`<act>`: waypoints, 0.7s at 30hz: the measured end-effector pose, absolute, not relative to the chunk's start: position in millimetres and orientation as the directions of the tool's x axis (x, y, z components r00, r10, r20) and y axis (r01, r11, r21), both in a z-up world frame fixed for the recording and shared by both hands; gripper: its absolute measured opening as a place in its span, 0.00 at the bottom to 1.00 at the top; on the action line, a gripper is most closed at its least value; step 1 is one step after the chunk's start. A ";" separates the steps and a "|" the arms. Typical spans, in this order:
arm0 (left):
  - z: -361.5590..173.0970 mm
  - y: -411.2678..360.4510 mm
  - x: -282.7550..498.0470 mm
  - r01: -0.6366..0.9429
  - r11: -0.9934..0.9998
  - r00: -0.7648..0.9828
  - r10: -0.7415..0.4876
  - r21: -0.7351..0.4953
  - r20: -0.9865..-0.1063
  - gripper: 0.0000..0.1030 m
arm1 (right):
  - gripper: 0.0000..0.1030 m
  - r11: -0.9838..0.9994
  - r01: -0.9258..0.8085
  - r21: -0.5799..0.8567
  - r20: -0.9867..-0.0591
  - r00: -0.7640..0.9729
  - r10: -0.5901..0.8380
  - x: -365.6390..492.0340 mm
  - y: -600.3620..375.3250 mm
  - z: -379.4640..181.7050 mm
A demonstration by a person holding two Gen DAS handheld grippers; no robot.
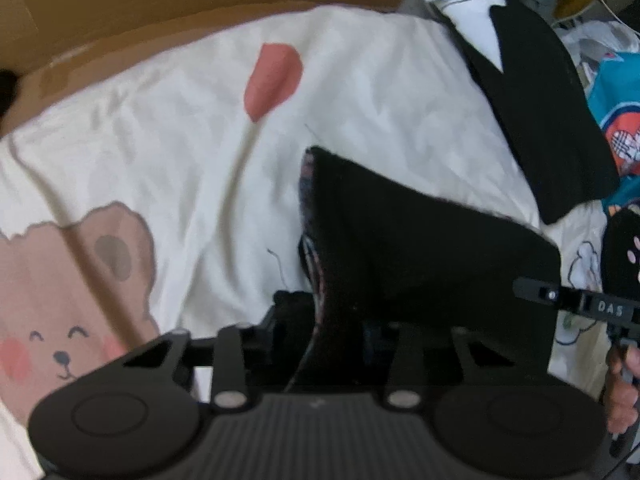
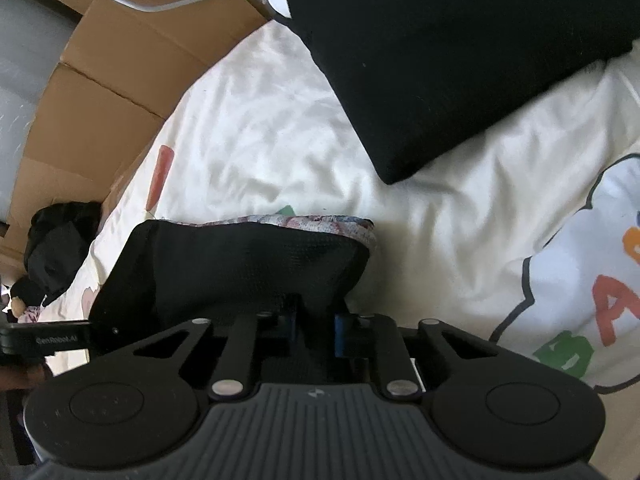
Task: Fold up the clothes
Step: 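Hold the folded black trousers' edge with both tools and lift it, then carry the folded trousers with both tools toward the bed's end by the wall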
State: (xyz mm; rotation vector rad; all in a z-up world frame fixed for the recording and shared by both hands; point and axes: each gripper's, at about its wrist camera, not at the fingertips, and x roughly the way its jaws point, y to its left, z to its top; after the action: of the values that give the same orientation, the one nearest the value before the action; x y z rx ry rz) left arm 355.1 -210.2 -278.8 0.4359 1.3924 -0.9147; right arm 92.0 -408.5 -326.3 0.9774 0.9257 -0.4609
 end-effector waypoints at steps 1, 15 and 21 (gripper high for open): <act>-278.3 -209.6 354.3 0.759 0.604 -0.072 -0.290 -0.241 -0.954 0.29 | 0.14 0.516 0.696 0.499 -0.831 0.554 0.057 91.7 -406.6 -323.3; -231.3 -173.3 319.6 0.667 0.714 0.075 -0.346 -0.211 -0.935 0.25 | 0.11 0.611 0.612 0.502 -0.794 0.606 0.046 84.3 -385.0 -267.8; -202.4 -148.9 304.7 0.581 0.776 0.118 -0.379 -0.246 -0.918 0.25 | 0.11 0.674 0.567 0.474 -0.777 0.629 0.019 77.1 -372.7 -229.6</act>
State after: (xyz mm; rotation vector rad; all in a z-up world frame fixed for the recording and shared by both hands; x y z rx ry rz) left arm 304.7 -148.9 -202.4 0.1905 1.2715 -0.7090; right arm 77.1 -372.7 -229.6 0.7826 0.8452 -0.3537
